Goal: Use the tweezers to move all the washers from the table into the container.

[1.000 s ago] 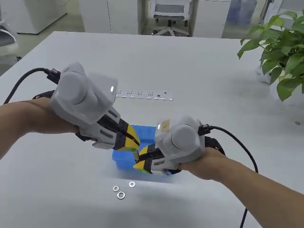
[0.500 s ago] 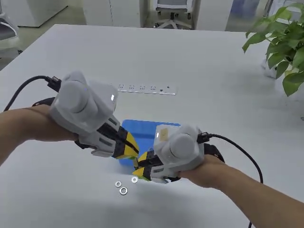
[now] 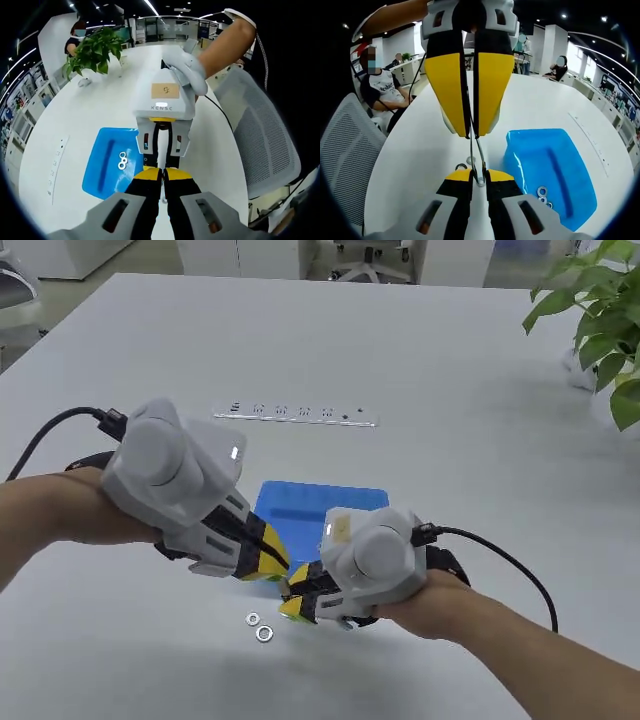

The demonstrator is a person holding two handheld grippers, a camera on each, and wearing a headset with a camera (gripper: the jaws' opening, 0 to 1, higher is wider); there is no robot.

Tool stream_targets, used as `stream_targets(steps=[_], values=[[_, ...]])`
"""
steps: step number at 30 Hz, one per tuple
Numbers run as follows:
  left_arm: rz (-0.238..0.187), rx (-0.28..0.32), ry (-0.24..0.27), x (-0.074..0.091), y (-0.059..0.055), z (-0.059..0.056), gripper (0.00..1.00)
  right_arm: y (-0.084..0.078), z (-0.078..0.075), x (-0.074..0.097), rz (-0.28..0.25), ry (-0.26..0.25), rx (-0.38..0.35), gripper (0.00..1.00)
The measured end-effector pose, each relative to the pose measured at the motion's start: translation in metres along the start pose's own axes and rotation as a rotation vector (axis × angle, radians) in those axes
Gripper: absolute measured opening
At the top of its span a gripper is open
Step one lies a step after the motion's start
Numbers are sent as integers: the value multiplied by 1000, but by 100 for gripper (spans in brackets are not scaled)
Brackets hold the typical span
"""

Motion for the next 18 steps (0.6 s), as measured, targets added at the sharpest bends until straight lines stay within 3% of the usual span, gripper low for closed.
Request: stream_targets(steps=[18], values=[[-2, 25, -13, -5, -10, -1, 6, -11, 3, -10, 0, 11, -25, 12]])
Point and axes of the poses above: the centre of the closed fingertips' face, and the gripper's own axes: x roughly backward along the fingers, z roughly to its left, y roughly out of its top, the point moved 4 cm from there along x, roughly backward along the fingers, and after that the axes turned 11 degrees about -z, right-handed, at the moved point
